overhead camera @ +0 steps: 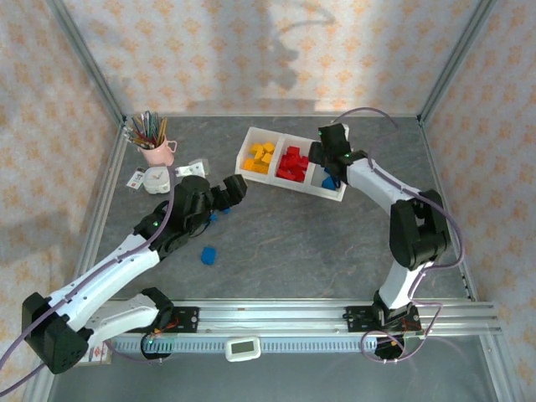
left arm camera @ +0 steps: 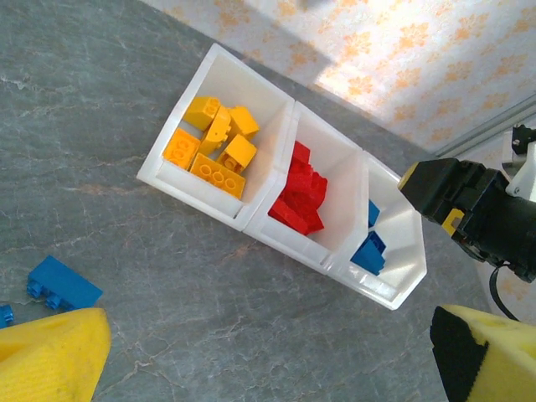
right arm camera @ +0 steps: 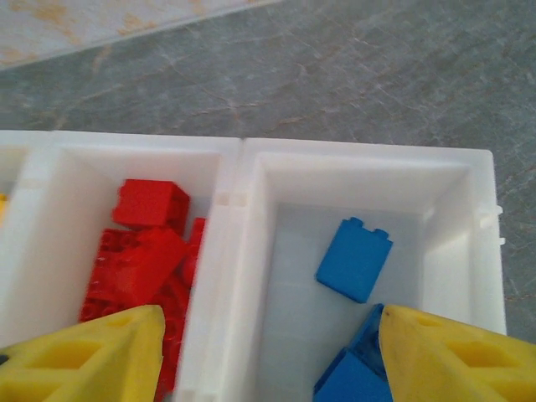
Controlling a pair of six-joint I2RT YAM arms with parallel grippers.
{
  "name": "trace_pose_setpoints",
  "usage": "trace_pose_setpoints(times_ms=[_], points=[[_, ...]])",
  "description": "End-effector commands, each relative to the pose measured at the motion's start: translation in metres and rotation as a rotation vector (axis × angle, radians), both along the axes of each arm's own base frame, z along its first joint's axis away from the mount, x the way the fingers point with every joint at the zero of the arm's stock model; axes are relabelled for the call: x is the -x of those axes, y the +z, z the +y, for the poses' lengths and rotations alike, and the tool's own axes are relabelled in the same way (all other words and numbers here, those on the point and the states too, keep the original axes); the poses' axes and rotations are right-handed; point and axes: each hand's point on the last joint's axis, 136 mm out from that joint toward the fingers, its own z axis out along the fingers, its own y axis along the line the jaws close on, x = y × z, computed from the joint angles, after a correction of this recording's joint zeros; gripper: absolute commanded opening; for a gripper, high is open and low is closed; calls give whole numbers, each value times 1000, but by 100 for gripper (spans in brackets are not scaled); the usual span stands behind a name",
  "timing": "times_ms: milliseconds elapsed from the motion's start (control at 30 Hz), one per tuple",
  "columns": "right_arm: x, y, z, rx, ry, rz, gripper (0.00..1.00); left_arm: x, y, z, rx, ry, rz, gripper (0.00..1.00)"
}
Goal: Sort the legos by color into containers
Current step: Pick up the lego from the middle-left of the table.
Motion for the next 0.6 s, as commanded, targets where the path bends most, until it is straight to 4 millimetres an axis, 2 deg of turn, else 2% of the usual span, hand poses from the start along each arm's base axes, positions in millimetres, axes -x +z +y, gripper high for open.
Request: trace_pose_setpoints(times_ms=[0, 133, 267, 567], points=[[20, 21, 30, 6, 72, -30, 70, 5, 9, 16, -24, 46, -22, 99], [44, 12, 76, -18, 196, -5, 72, 17, 5, 33, -28, 95, -12, 99], [77, 0, 139, -21, 391, 9, 75, 32, -5, 49, -24, 145, 9, 99], [127, -39, 243, 25, 672, 45, 79, 62, -23, 86, -24, 264, 58, 99]])
